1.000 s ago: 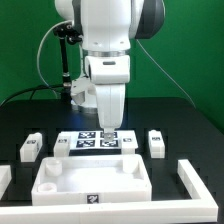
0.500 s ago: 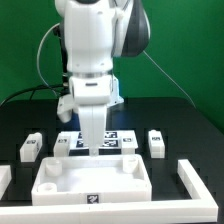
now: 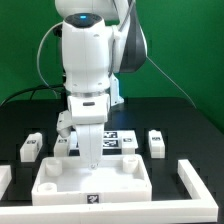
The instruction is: Assemble desk
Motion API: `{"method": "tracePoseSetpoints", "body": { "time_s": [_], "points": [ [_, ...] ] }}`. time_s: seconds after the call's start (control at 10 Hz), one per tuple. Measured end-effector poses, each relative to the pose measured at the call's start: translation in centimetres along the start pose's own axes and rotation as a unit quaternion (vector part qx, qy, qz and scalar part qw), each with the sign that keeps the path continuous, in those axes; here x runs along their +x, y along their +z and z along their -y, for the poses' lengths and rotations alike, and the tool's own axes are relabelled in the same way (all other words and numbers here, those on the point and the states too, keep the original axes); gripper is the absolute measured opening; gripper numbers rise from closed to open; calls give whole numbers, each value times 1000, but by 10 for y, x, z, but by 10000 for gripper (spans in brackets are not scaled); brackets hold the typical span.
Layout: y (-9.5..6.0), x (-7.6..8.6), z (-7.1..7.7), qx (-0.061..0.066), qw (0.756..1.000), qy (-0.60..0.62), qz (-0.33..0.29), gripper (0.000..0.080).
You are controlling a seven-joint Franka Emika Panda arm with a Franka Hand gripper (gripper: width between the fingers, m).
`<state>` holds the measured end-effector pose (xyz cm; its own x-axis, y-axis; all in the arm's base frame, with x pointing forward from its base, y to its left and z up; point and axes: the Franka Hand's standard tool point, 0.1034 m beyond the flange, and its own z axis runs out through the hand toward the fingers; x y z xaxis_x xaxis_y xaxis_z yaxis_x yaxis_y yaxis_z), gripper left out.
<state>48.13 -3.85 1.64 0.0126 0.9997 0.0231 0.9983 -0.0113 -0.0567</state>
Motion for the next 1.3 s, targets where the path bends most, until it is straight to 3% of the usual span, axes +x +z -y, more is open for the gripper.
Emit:
{"method": "tracePoseSetpoints", "body": {
  "time_s": [0.1, 0.2, 0.3, 0.4, 1.1, 1.3],
  "points": [
    [0, 0, 0, 0, 1000, 0, 0, 215],
    [0, 0, 0, 0, 1000, 0, 0, 215],
    [0, 0, 0, 0, 1000, 0, 0, 86],
    [0, 0, 0, -1, 1000, 0, 0, 54],
    [0, 1, -2, -3, 1000, 0, 0, 54],
    [0, 18, -15, -14, 1000, -2, -6, 55]
  ]
}}
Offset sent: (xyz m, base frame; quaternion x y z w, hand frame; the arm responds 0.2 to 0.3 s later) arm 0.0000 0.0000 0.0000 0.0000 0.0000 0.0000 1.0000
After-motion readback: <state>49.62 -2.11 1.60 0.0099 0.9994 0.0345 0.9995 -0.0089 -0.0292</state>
